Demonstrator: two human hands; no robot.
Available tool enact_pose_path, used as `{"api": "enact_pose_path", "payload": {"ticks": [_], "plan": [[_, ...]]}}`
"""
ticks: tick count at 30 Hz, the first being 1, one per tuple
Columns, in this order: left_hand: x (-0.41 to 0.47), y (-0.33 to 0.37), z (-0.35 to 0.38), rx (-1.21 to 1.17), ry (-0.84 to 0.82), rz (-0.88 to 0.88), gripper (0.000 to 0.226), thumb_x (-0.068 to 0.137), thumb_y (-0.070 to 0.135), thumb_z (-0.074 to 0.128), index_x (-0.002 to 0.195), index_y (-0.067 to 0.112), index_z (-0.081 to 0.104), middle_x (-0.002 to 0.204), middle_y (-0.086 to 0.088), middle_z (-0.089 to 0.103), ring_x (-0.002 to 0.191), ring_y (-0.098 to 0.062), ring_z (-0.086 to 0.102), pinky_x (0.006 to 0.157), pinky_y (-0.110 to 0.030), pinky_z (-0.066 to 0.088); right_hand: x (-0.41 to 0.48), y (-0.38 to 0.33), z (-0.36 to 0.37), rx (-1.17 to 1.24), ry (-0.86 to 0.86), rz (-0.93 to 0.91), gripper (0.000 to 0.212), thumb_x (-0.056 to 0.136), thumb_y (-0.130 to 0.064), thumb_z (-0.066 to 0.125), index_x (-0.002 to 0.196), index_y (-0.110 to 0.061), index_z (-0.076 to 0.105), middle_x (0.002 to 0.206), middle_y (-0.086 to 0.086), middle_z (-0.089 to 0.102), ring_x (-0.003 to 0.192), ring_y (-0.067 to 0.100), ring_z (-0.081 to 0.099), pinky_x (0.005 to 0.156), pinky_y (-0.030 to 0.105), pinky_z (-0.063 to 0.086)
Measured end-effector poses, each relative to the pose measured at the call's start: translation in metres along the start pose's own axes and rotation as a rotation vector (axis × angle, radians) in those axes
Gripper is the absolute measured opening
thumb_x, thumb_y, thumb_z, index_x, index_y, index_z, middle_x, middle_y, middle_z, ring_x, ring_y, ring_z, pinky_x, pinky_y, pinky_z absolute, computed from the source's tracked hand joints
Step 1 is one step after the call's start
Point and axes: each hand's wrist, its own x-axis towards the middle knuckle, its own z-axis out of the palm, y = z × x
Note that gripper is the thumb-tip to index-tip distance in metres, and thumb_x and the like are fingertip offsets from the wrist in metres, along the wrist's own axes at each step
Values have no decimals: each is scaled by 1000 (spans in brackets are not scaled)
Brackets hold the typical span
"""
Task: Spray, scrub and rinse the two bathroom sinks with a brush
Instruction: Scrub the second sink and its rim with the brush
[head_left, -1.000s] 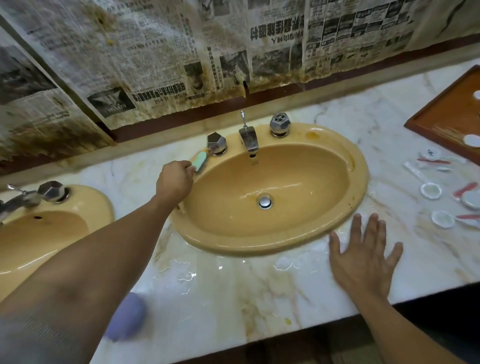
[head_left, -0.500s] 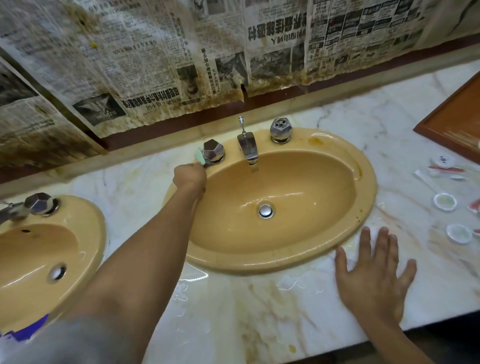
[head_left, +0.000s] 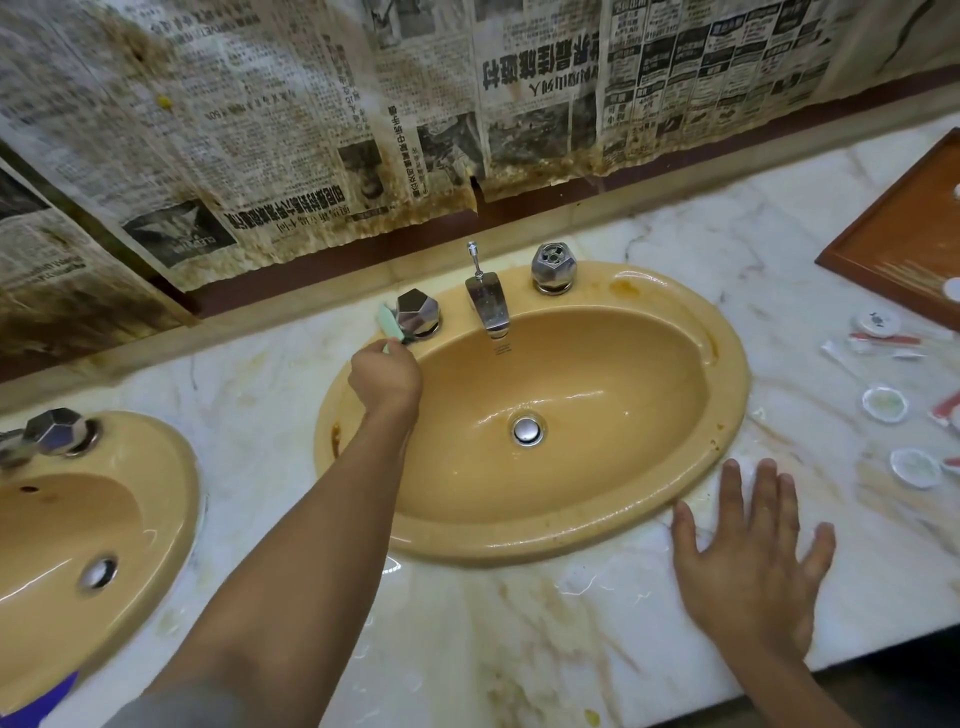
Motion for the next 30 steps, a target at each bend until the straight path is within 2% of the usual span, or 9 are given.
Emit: {"api": "enact_pose_path", "payload": {"ticks": [3, 6, 11, 14, 18, 21, 23, 25, 30], "plan": [[-28, -12, -3, 38, 20, 75, 31, 106, 20, 50, 123, 6, 73, 117, -14, 72, 95, -21, 57, 77, -22, 34, 1, -1, 0, 1, -3, -1, 78, 96, -63, 21, 158, -17, 32, 166, 14, 26, 155, 28, 17, 119, 62, 14], [-36, -18, -8, 66, 15, 103, 31, 106, 20, 50, 124, 7, 73, 119, -15, 72, 107, -31, 63, 79, -23, 35, 0, -1, 0, 2, 3, 1, 78, 96, -63, 22, 158, -16, 33, 166, 14, 27, 155, 28, 18, 119, 63, 15], [-4, 5, 6, -22, 6, -93, 27, 100, 19, 53, 109, 8, 76, 104, -17, 71, 101, -39, 66, 85, -37, 56, 0, -1, 1, 8, 12, 3, 78, 96, -62, 23, 158, -16, 33, 166, 14, 26, 155, 29, 19, 118, 63, 16], [-18, 1, 8, -53, -27, -132, 29, 100, 20, 54, 114, 10, 76, 98, -13, 70, 92, -39, 67, 81, -46, 61, 0, -1, 0, 13, 22, -3, 77, 96, -61, 27, 157, -15, 36, 165, 16, 28, 154, 30, 21, 118, 63, 16], [-16, -14, -11, 31, -115, -31, 30, 99, 26, 56, 118, 13, 76, 102, -11, 73, 91, -38, 70, 82, -46, 61, 0, -1, 1, 13, 22, -1, 77, 95, -60, 27, 157, -15, 35, 165, 16, 28, 154, 30, 21, 117, 63, 16], [32, 3, -19, 162, -172, 11, 26, 94, 22, 60, 110, 14, 79, 104, -12, 75, 95, -35, 68, 87, -38, 58, 0, -1, 2, -4, 11, 2, 78, 96, -63, 22, 158, -17, 32, 166, 14, 26, 155, 28, 19, 119, 63, 15], [65, 18, -25, 250, -278, 35, 20, 92, 25, 66, 105, 18, 80, 91, -10, 73, 77, -32, 66, 67, -32, 56, 0, -1, 2, -8, 10, 4, 79, 96, -63, 20, 159, -17, 31, 167, 13, 25, 155, 27, 18, 120, 62, 15], [84, 27, -34, 343, -405, 77, 16, 95, 27, 69, 106, 20, 78, 71, -6, 59, 52, -24, 47, 47, -25, 38, 0, -1, 3, -7, 9, 6, 79, 96, -63, 21, 159, -17, 31, 167, 13, 25, 155, 27, 19, 120, 62, 15], [93, 23, -59, 470, -554, 171, 17, 98, 32, 67, 112, 29, 77, 68, -3, 51, 57, -21, 39, 43, -25, 30, 0, -1, 3, 1, 15, 5, 79, 96, -63, 23, 159, -17, 32, 167, 13, 25, 155, 27, 19, 120, 62, 13]]}}
